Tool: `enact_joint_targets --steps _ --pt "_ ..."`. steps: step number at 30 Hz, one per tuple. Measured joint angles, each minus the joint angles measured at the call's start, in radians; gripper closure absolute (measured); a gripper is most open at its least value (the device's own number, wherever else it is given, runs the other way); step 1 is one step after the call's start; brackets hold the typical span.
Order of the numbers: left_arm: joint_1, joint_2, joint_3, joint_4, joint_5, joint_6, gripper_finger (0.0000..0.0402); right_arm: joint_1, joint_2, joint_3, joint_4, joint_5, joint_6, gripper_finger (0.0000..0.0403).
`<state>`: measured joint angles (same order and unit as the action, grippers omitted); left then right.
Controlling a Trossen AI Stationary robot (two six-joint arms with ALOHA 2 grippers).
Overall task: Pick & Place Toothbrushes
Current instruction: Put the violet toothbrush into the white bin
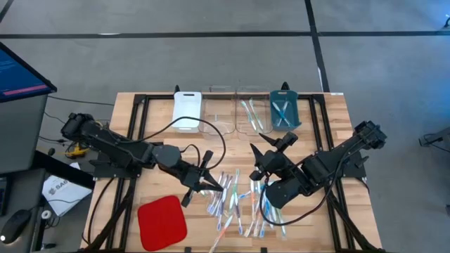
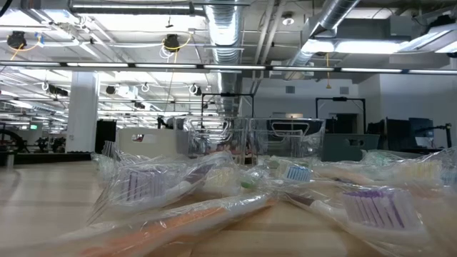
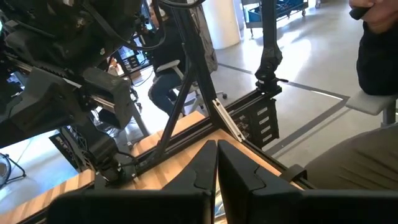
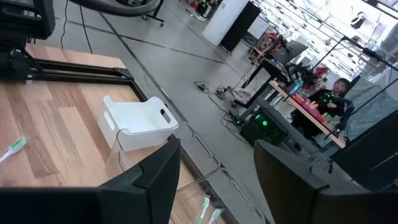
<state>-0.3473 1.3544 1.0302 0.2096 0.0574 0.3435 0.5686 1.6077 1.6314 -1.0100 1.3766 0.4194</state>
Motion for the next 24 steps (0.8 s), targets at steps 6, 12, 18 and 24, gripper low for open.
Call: enact_joint_targets --steps 6,12,18,24 --pt "0.0 0.0 0.0 0.0 0.0 0.0 0.0394 0.0 0.0 0.0 0.0 0.0 0.0 0.0206" --pt "0.0 0.0 0.0 0.0 0.0 0.0 0.0394 0.0 0.0 0.0 0.0 -0.001 -0.001 0.0209" --pt "0.0 -0.001 0.0 0.001 0.0 0.0 0.0394 0.0 0.0 0.0 0.0 -0.001 -0.005 0.0205" --pt "0.0 -0.001 0.0 0.008 0.0 0.0 0.0394 0.0 0.0 0.0 0.0 -0.001 -0.011 0.0206"
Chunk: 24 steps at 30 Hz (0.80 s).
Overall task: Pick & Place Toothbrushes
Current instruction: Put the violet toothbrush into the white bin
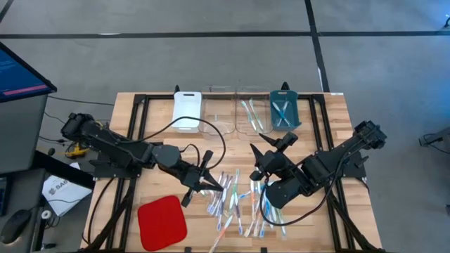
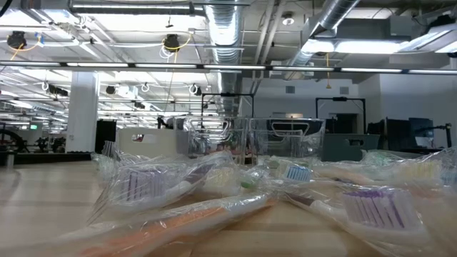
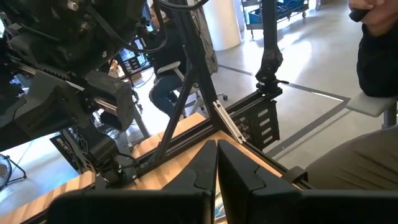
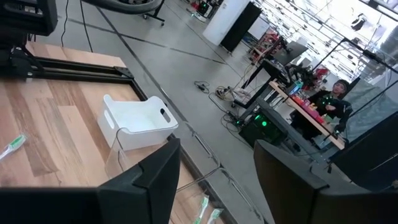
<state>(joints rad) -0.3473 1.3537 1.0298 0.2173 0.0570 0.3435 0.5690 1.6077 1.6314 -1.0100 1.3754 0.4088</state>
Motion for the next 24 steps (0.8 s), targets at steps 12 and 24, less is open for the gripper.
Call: enact_joint_targets --steps 12,24 --pt "0.0 0.0 0.0 0.0 0.0 0.0 0.0394 0.0 0.0 0.0 0.0 0.0 0.0 0.0209" --pt "0.048 0.001 -0.115 -0.015 -0.004 -0.123 0.0394 -0.026 0.0 0.0 0.0 -0.089 0.0 0.0209"
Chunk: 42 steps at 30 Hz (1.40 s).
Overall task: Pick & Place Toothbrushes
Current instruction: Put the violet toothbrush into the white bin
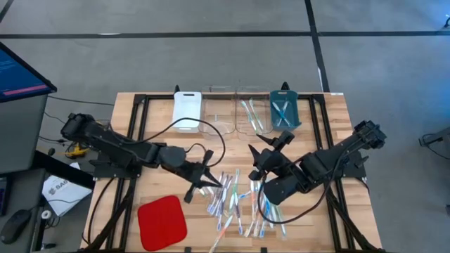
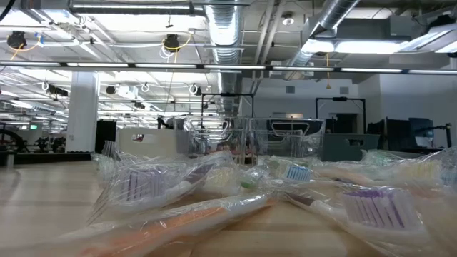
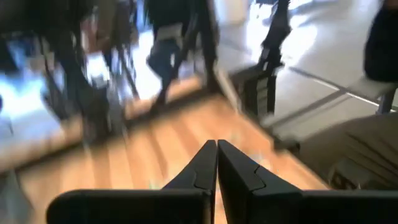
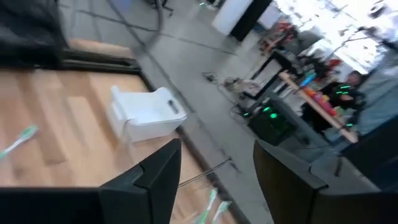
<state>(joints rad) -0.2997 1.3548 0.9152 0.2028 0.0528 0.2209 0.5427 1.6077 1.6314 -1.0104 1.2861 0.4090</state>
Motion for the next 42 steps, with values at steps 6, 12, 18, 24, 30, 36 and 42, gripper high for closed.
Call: enact_joint_targets --steps 6,12,18,24,30,36,42 --pt "0.03 0.002 -0.187 -0.008 0.0 -0.282 0.0394 0.0 0.0 0.0 -0.004 -0.037 0.0 0.0207" --pt "0.014 0.002 -0.272 -0.005 0.0 -0.497 0.0394 0.0 0.0 0.0 -0.004 -0.037 0.0 0.0206" --pt "-0.033 0.002 -0.285 -0.003 0.0 -0.49 0.0394 0.0 0.0 0.0 -0.006 -0.037 -0.016 0.0209" --pt "-0.051 0.002 -0.285 -0.008 0.001 -0.46 0.0394 0.0 0.0 0.0 -0.006 -0.037 -0.016 0.0206" --pt "-0.069 0.002 -0.289 -0.039 0.008 -0.503 0.0394 0.0 0.0 0.0 -0.006 -0.044 -0.016 0.0209" --pt "-0.069 0.002 -0.31 -0.042 0.004 -0.566 0.0394 0.0 0.0 0.0 -0.006 -0.056 -0.016 0.0206" --pt "-0.069 0.002 -0.323 -0.035 -0.028 -0.565 0.0394 0.0 0.0 0.0 -0.006 -0.056 -0.016 0.0209"
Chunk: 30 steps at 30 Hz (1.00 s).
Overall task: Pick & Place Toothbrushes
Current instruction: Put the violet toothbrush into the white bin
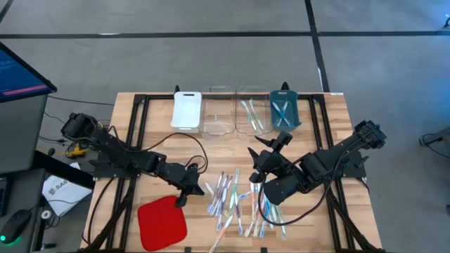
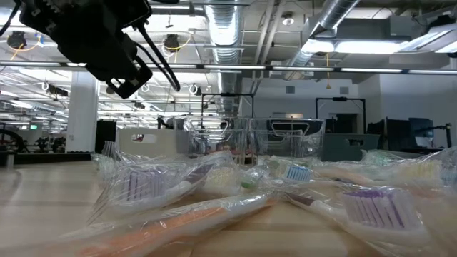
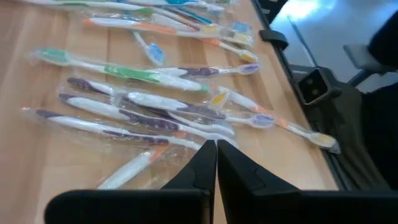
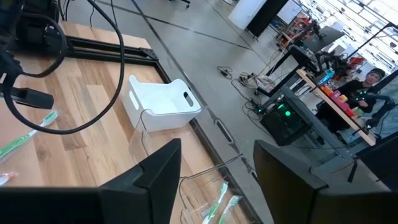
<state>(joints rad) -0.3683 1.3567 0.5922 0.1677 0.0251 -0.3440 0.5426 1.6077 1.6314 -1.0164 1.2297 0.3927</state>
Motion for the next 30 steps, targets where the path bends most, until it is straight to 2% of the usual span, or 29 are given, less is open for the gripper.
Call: enact_joint_targets --steps 5,17,25,30 --pt "0.0 0.0 0.0 0.098 -0.085 0.05 0.0394 0.0 0.0 0.0 0.002 0.0 0.0 0.0207" --pt "0.0 0.0 0.0 0.344 -0.103 0.191 0.0394 -0.001 0.0 0.0 0.026 0.0 0.036 0.0209" --pt "-0.002 0.0 0.0 0.382 -0.104 0.216 0.0394 -0.001 0.0 0.0 0.03 0.0 0.042 0.0205" --pt "-0.031 0.113 0.001 0.494 -0.104 0.206 0.0394 -0.006 0.0 0.0 0.03 0.0 0.042 0.0208"
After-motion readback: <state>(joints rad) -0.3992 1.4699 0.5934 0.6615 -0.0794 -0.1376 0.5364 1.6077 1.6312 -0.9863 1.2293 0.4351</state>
